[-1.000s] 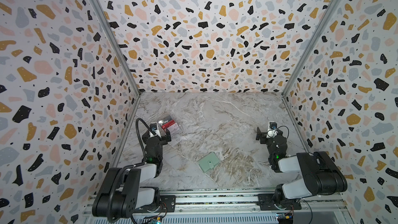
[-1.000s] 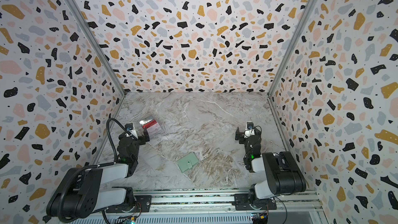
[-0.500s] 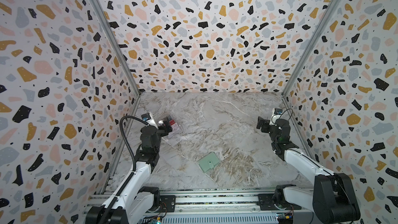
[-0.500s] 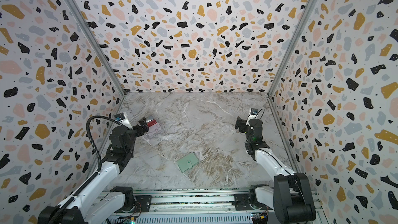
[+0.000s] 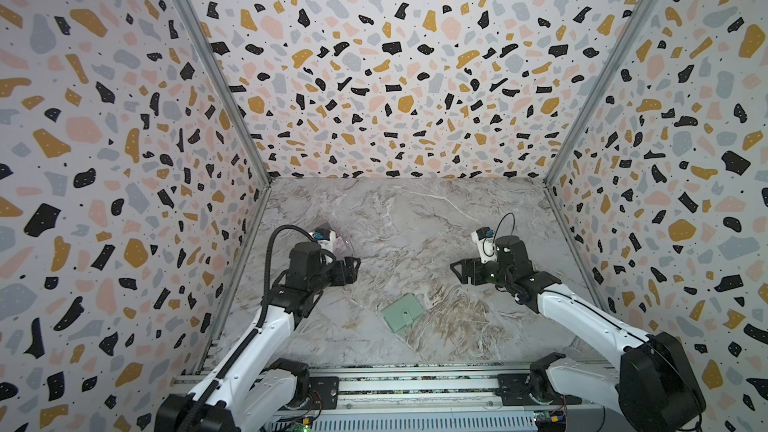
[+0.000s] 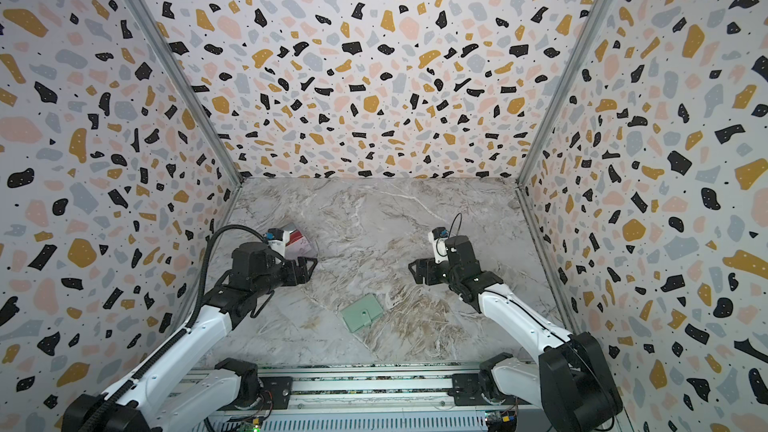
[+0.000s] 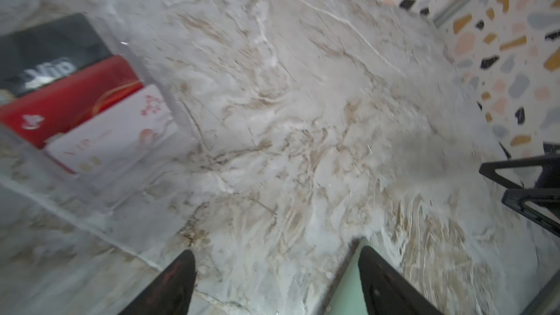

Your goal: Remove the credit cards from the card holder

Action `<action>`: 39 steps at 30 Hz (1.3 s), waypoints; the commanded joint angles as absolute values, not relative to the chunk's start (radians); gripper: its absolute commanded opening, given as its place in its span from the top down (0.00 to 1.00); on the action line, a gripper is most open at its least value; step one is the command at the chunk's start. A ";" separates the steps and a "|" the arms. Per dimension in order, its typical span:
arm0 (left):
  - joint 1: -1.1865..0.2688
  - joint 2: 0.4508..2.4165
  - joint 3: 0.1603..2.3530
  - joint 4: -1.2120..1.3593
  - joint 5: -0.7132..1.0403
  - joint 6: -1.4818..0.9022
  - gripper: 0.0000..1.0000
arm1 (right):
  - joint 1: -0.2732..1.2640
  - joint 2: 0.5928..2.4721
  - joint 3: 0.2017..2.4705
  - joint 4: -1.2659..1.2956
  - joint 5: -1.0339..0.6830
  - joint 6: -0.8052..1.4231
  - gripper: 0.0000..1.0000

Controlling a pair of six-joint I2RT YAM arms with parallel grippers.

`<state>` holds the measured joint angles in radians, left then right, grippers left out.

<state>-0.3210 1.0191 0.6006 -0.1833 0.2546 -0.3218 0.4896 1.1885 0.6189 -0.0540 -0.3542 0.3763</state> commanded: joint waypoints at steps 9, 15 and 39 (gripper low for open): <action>-0.515 1.355 0.684 -0.206 0.312 -0.229 0.28 | 0.685 1.316 0.530 0.052 -0.599 0.548 0.27; -0.555 1.474 0.699 -0.199 0.342 -0.213 0.32 | 0.717 1.389 0.490 0.146 -0.632 0.608 0.37; -0.630 1.408 0.533 -0.077 0.503 -0.390 0.36 | 0.725 1.627 0.542 0.399 -0.644 0.764 0.65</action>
